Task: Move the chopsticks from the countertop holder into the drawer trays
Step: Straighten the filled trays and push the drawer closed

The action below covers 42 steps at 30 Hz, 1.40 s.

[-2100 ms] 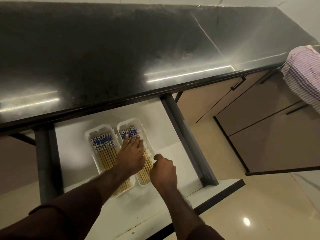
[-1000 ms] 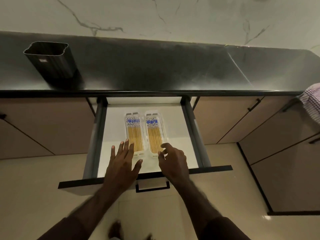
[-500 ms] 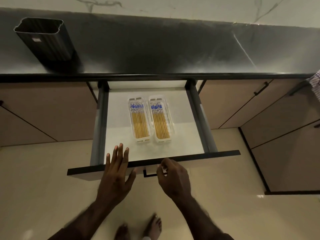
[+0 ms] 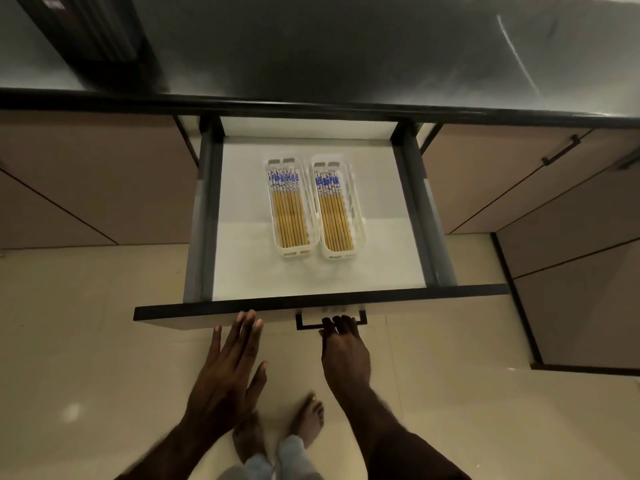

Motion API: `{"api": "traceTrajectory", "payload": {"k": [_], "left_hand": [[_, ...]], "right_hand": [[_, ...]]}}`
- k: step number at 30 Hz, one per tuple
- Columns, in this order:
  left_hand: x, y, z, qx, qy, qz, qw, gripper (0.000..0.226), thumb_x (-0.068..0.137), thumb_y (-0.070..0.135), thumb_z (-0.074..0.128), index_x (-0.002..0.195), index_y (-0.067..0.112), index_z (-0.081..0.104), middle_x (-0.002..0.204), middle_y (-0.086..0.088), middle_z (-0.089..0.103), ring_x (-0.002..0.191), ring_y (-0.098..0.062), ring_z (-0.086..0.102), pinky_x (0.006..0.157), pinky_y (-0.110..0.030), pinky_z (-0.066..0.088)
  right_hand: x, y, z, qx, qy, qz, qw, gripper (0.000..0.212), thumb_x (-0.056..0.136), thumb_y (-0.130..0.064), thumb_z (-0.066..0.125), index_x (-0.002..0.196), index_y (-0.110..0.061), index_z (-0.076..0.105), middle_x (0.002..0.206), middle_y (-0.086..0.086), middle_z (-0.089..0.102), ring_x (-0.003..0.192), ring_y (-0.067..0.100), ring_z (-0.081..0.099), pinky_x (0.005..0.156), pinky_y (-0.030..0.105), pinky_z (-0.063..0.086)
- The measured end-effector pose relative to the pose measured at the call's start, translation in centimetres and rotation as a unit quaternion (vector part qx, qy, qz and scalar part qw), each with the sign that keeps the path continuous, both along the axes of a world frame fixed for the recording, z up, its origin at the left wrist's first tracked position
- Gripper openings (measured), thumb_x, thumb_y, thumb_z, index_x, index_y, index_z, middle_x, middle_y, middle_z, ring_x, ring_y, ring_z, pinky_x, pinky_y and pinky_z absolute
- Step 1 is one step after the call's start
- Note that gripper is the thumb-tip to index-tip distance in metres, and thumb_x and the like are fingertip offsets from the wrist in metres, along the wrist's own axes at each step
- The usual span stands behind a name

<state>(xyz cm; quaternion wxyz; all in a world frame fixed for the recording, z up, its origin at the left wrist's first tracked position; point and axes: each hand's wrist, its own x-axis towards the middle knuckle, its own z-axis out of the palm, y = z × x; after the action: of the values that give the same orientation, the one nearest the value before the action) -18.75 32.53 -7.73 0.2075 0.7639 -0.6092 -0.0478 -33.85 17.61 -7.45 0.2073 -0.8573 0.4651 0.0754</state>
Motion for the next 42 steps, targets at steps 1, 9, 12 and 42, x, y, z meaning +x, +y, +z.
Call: {"api": "traceTrajectory", "payload": {"k": [1,9,12,42], "left_hand": [[0.2,-0.3,0.0,-0.003,-0.004,0.003,1.0,0.079,0.092,0.035,0.044,0.154,0.009,0.003,0.163,-0.009,0.002,0.149,-0.027,0.01,0.122,-0.046,0.003],[0.9,-3.3,-0.1,-0.016,-0.052,0.038,0.998,0.078,0.092,0.033,0.046,0.153,0.006,0.006,0.163,-0.008,0.001,0.15,-0.026,0.008,0.121,-0.05,0.001],[1.1,-4.0,-0.3,-0.004,-0.074,0.055,0.996,0.075,0.092,0.034,0.045,0.152,0.004,0.012,0.163,-0.009,0.002,0.15,-0.026,0.008,0.121,-0.051,0.002],[12.5,-17.4,-0.8,0.004,-0.131,0.07,0.989,0.075,0.094,0.034,0.045,0.153,0.009,0.006,0.161,-0.012,0.007,0.15,-0.027,0.006,0.12,-0.053,0.002]], "right_hand": [[0.0,-0.2,-0.1,0.004,0.004,0.003,1.0,0.042,0.093,-0.012,0.061,0.135,-0.015,0.057,0.138,0.007,0.058,0.14,0.027,0.039,0.096,0.036,0.051],[0.0,-2.1,0.1,0.031,0.032,0.047,0.998,0.041,0.097,-0.012,0.054,0.138,-0.018,0.053,0.138,0.005,0.056,0.138,0.024,0.04,0.1,0.034,0.048],[0.5,-2.6,0.3,0.03,0.027,0.045,0.998,0.038,0.097,-0.014,0.054,0.135,-0.017,0.055,0.135,0.006,0.058,0.134,0.024,0.044,0.097,0.034,0.049],[12.5,-16.1,1.8,0.019,0.05,0.031,0.998,0.028,0.097,-0.015,0.057,0.123,-0.015,0.066,0.114,0.01,0.069,0.1,0.025,0.066,0.085,0.034,0.055]]}}
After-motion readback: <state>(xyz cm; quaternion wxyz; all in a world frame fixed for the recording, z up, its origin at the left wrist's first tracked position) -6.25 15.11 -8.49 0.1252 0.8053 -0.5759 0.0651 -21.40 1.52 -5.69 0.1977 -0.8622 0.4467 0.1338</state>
